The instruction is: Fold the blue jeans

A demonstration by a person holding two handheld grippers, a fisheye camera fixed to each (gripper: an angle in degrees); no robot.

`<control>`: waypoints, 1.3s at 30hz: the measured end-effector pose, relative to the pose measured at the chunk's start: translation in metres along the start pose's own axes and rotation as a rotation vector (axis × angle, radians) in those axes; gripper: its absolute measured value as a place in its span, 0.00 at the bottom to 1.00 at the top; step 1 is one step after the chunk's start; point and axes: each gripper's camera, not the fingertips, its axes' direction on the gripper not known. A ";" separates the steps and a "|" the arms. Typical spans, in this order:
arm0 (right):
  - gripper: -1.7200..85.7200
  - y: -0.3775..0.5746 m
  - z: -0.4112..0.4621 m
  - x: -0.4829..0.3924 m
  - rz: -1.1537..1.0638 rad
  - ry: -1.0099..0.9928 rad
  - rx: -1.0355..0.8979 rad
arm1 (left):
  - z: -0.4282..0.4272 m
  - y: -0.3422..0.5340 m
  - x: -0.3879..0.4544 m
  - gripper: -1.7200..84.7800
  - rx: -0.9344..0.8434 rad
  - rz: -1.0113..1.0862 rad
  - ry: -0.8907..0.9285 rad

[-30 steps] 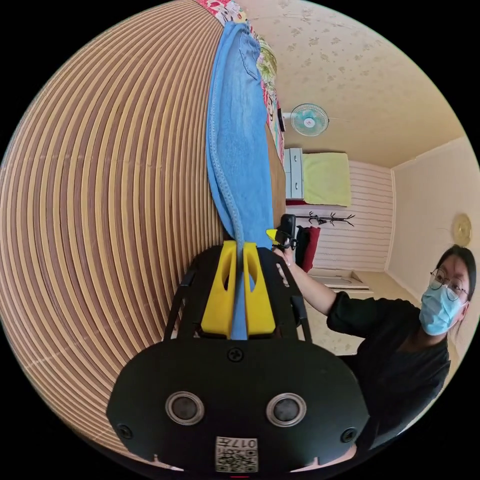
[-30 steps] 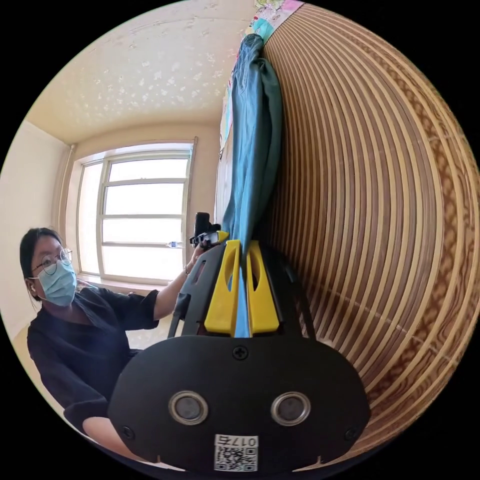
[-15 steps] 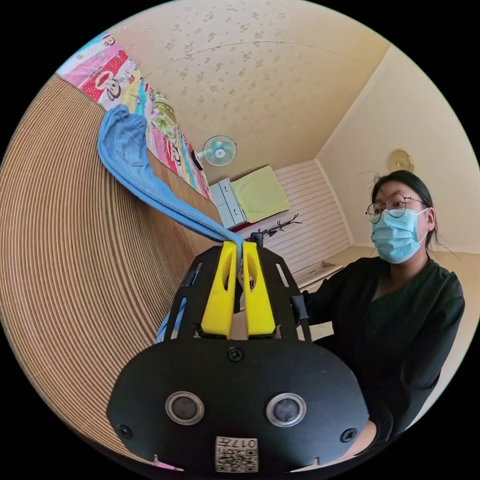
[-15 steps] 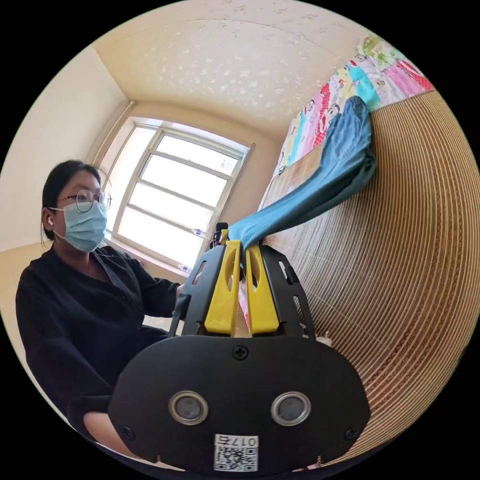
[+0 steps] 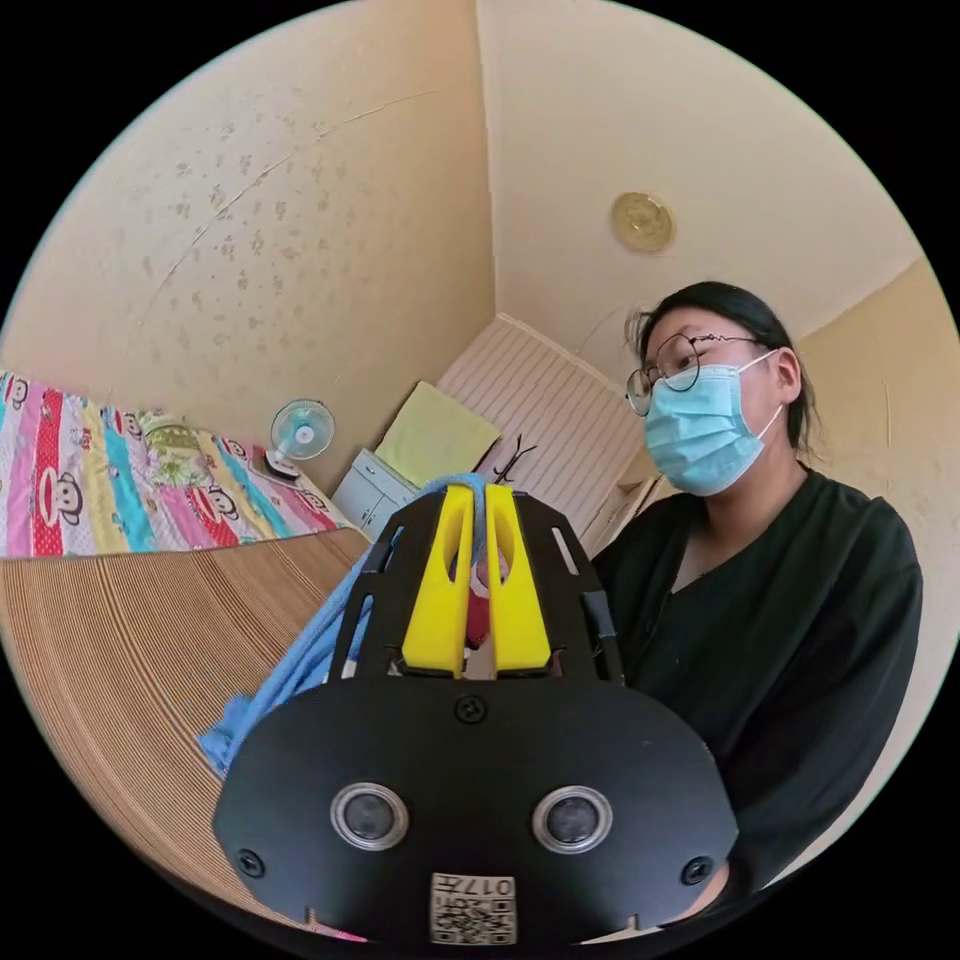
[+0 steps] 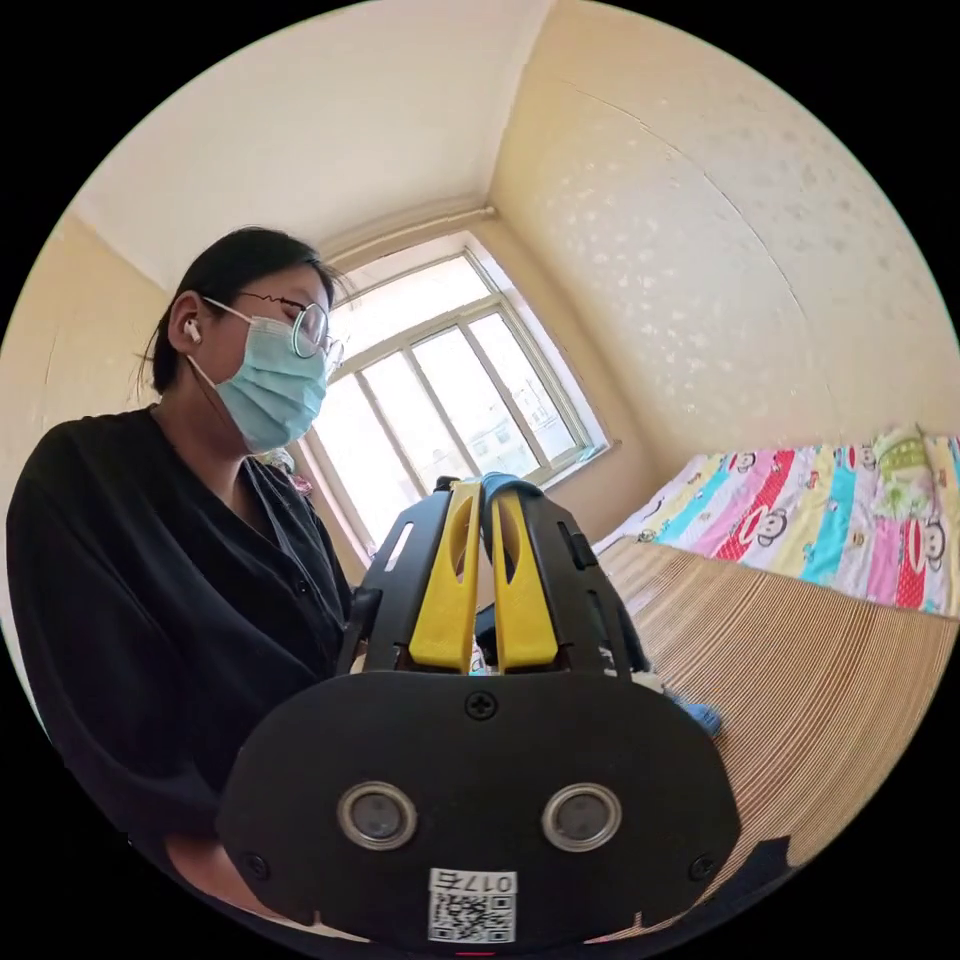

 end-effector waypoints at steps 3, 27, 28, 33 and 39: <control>0.03 -0.046 0.004 -0.031 -0.092 0.081 0.020 | 0.019 -0.029 0.014 0.01 -0.011 0.068 -0.041; 0.03 0.087 0.188 0.323 0.463 0.662 -0.606 | 0.137 0.187 -0.355 0.02 -0.595 -0.639 -0.428; 0.03 0.110 0.184 0.325 0.498 0.656 -0.615 | 0.137 0.201 -0.354 0.02 -0.594 -0.656 -0.432; 0.04 0.213 0.159 0.329 0.696 0.639 -0.667 | 0.140 0.320 -0.347 0.03 -0.604 -0.820 -0.498; 0.06 0.323 0.116 0.321 0.959 0.607 -0.674 | 0.118 0.388 -0.345 0.04 -0.601 -0.967 -0.559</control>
